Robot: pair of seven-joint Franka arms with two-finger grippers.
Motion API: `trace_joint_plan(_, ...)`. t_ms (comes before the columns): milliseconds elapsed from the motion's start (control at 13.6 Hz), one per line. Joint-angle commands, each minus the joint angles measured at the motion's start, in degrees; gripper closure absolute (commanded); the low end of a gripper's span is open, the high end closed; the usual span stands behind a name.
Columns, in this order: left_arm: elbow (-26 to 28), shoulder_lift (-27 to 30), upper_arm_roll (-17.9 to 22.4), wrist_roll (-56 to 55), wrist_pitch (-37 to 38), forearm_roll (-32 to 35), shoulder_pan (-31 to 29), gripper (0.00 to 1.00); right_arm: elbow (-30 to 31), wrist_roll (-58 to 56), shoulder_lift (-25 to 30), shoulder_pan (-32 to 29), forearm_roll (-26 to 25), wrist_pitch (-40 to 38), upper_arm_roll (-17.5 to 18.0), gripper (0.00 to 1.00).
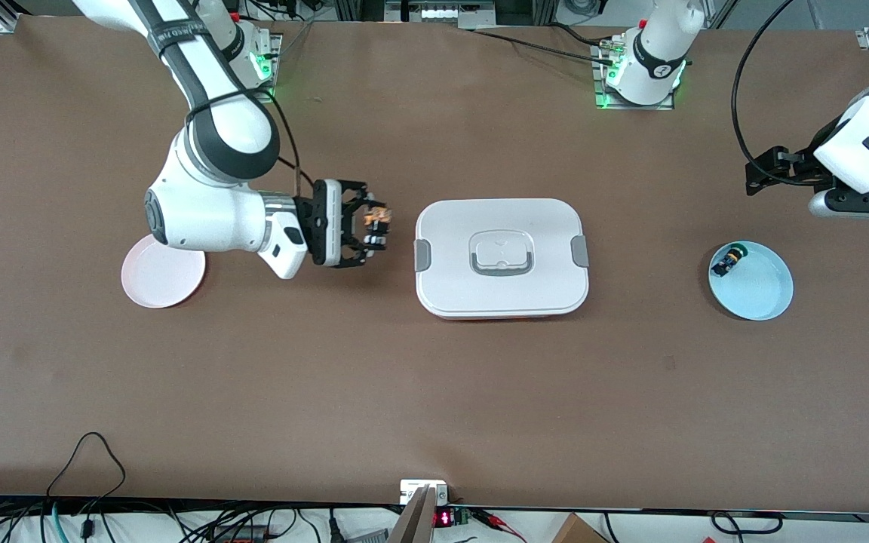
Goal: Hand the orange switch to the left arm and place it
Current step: 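Lift the orange switch with the right gripper and carry it over the box, then hold the switch above the box while the left gripper reaches toward it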
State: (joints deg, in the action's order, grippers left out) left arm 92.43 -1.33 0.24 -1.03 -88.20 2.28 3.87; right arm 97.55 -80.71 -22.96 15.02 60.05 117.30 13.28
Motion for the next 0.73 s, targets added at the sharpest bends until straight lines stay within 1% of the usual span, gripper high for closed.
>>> trace_joint_plan(0,-2.2,-1.6,0.1,-0.3,1.6,-2.9,0.4,0.00,-5.6,1.3,-2.5,3.4,10.8,1.2,0.1,1.00)
trace_joint_plan(147,-2.2,-2.4,0.1,-0.1,3.5,-6.0,-0.1,0.00,-9.6,0.4,-4.7,6.8,20.0,3.5,0.1,1.00)
trace_joint_plan(220,-2.2,-2.2,0.6,-0.1,5.7,-10.0,-0.8,0.00,-11.7,0.2,-5.6,8.4,23.8,4.8,0.0,1.00)
trace_joint_plan(293,-3.0,-1.8,0.9,-0.1,8.9,-16.0,-2.1,0.00,-13.6,-0.7,-6.4,10.5,24.9,7.7,0.1,1.00)
trace_joint_plan(367,-4.7,-1.7,0.8,0.0,12.6,-20.6,-4.9,0.00,-14.5,-0.8,-6.7,12.6,25.2,10.9,0.1,1.00)
trace_joint_plan(440,-5.3,-1.8,0.8,0.0,15.5,-27.5,-7.7,0.00,-14.8,-0.8,-6.7,14.2,26.5,13.7,0.1,1.00)
trace_joint_plan(514,-4.7,-1.8,0.8,-0.2,18.0,-34.4,-10.1,0.00,-15.8,-0.9,-6.7,15.5,28.9,15.3,0.1,1.00)
trace_joint_plan(587,-4.7,-1.8,0.8,-0.5,19.0,-38.4,-11.1,0.00,-16.9,-0.9,-6.9,16.4,30.8,16.2,0.1,1.00)
trace_joint_plan(660,-4.5,-2.2,0.8,0.1,18.9,-41.5,-11.4,0.00,-17.2,-1.0,-7.2,16.5,31.7,16.5,0.1,1.00)
